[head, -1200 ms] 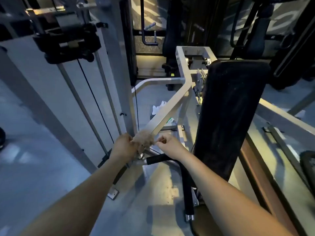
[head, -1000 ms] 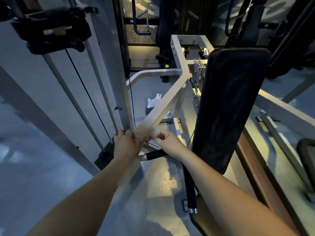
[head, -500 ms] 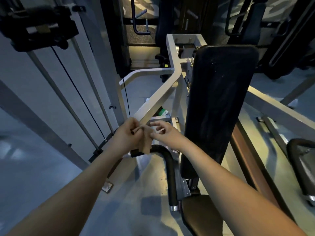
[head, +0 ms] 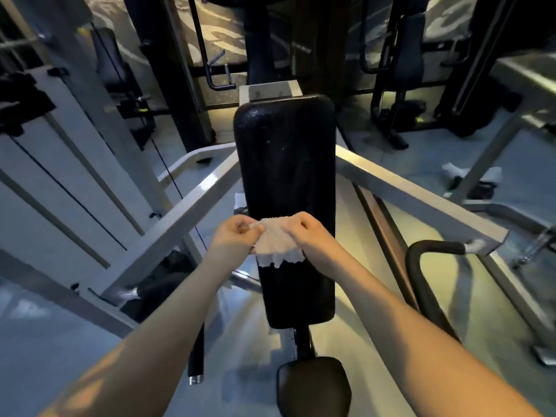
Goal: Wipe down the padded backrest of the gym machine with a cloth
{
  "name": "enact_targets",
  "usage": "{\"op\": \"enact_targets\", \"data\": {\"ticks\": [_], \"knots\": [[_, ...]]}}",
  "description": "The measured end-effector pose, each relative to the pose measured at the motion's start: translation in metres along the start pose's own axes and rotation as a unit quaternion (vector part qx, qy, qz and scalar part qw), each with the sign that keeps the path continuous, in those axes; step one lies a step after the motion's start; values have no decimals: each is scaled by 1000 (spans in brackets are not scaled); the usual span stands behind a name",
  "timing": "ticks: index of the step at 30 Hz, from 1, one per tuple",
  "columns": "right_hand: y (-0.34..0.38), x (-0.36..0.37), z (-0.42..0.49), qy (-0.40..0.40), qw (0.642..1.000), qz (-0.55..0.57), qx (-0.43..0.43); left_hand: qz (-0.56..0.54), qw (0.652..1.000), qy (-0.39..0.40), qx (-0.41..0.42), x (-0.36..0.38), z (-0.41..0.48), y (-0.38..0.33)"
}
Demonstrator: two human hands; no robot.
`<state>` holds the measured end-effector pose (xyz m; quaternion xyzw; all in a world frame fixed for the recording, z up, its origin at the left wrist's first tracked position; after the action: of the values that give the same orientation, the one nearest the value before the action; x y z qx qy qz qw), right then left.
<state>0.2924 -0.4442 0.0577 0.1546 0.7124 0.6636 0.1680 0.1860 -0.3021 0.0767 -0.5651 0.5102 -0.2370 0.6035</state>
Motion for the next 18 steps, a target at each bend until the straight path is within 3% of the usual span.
{"op": "enact_targets", "data": {"ticks": [2, 9, 18], "knots": [[3, -18, -18, 24, 999, 33, -17, 13, 1000, -5, -3, 19, 3, -13], [26, -65, -18, -22, 995, 89, -42, -18, 999, -37, -3, 25, 28, -45], [49, -105, 10, -134, 968, 211, 36, 5, 1000, -8, 8, 6, 84, -61]]}}
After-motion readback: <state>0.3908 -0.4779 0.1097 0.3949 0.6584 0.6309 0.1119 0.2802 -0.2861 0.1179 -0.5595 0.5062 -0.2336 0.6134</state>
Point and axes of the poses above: each hand's wrist, its own z-axis towards the middle knuckle, its own x-axis out of the palm, y = z × x, the point moved 1 cm from there along z, towards the middle knuckle, and after that the axes turned 14 degrees about y, right-handed, at the moved point
